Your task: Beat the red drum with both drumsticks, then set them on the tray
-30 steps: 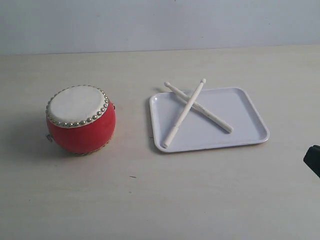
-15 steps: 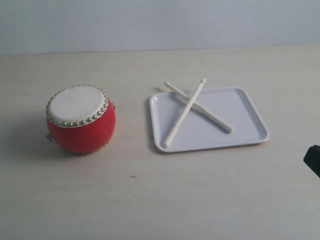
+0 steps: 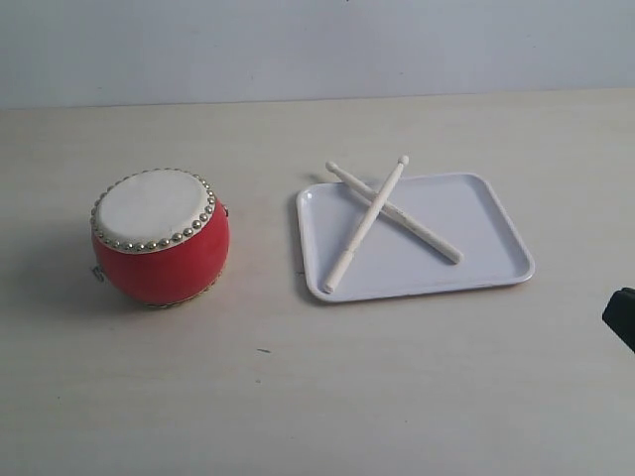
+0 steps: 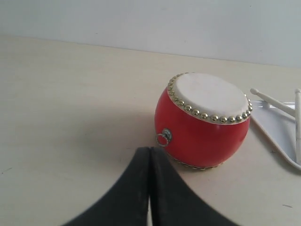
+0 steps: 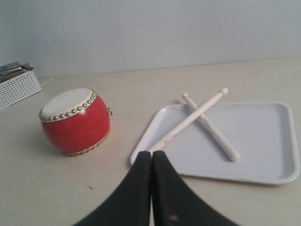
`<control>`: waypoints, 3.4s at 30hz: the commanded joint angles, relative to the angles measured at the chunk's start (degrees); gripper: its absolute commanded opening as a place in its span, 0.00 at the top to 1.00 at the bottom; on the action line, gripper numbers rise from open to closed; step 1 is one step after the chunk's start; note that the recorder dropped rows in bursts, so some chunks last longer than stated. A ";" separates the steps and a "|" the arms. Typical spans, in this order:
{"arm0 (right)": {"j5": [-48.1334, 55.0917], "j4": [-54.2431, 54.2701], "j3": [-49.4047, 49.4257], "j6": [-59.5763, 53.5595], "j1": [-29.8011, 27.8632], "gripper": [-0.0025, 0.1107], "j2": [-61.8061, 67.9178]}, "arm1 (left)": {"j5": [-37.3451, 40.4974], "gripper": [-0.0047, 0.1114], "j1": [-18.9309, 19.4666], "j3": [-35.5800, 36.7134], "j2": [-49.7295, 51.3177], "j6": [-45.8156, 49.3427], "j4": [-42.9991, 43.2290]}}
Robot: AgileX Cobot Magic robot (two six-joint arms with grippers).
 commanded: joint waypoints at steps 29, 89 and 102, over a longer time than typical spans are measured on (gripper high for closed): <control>-0.40 0.05 0.25 0.00 0.09 0.98 -0.31 | -0.04 0.96 0.37 0.00 -0.30 1.98 -0.13; -0.40 0.05 0.25 0.00 0.09 0.98 -0.31 | 0.19 0.96 5.03 0.00 -0.30 1.99 -0.24; -0.40 0.05 0.25 0.00 0.09 0.98 -0.51 | 0.19 0.96 5.03 0.00 -0.30 1.99 -0.24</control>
